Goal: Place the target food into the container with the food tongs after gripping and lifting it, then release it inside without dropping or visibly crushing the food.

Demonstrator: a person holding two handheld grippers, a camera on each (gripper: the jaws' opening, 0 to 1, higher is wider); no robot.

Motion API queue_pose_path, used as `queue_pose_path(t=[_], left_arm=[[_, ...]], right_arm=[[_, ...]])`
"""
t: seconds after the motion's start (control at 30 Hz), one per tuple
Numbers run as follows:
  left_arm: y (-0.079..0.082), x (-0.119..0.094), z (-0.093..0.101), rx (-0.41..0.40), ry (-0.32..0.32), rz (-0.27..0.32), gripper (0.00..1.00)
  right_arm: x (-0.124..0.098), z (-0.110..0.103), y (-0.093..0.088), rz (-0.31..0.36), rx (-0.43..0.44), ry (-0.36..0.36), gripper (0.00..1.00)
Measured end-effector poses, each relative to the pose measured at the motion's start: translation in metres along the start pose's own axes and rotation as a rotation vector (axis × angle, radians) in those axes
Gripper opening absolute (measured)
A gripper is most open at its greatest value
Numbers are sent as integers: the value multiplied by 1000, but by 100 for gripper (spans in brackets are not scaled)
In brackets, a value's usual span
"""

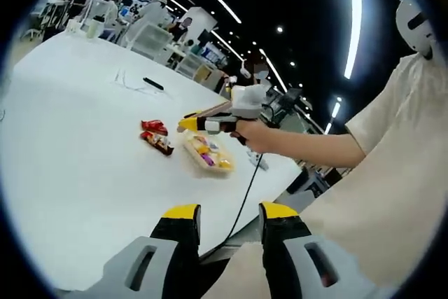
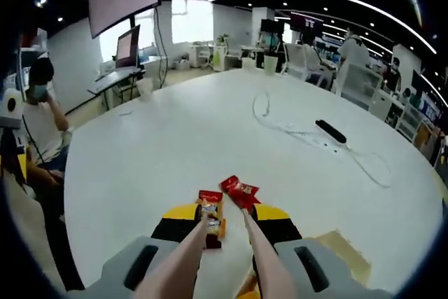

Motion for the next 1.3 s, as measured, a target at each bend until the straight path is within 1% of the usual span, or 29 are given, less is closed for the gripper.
queue_pose_path(t=[0.03, 0.1, 0.2, 0.33, 0.5, 0.7, 1.03, 1.13, 1.2, 1.3], left_arm=[[1, -1, 2, 1, -8, 9, 35], [0, -1, 4, 11, -15, 11, 36], [0, 2, 6, 11, -23, 14, 37], [-1, 6, 6, 8, -22, 5, 37], [-2, 4, 4, 3, -20, -2, 37], [-4, -6, -4, -30, 11, 20, 37], [-7, -7, -13, -32, 54, 6, 36], [-6, -6, -13, -48, 57, 27, 36], [-6, -7, -13, -89, 50, 60, 36], [-7, -9, -14, -105, 51, 76, 37]], right_arm=[[1, 2, 0, -17, -65, 0, 28], [2, 0, 3, -35, -165, 10, 28], [6, -3, 6, -42, -211, 32, 28], [11, 1, 7, -46, -215, 34, 28], [16, 6, 5, -58, -226, 38, 28], [24, 9, 2, -75, -254, 50, 28], [43, 16, 0, -93, -257, 72, 28], [46, 17, 0, -98, -273, 72, 28], [48, 18, 0, -102, -285, 69, 28], [51, 17, -1, -109, -296, 75, 28]])
Point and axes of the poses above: the point that each gripper's makers call its tool centre point, and the gripper's own axes: x roughly forward along the fingers, z roughly to its right, y roughly out of its top, the point moved 3 cm from there along -x, roughly backward along the fingers, and after that the axes turned 8 degrees about -x, right-handed, at the moved point
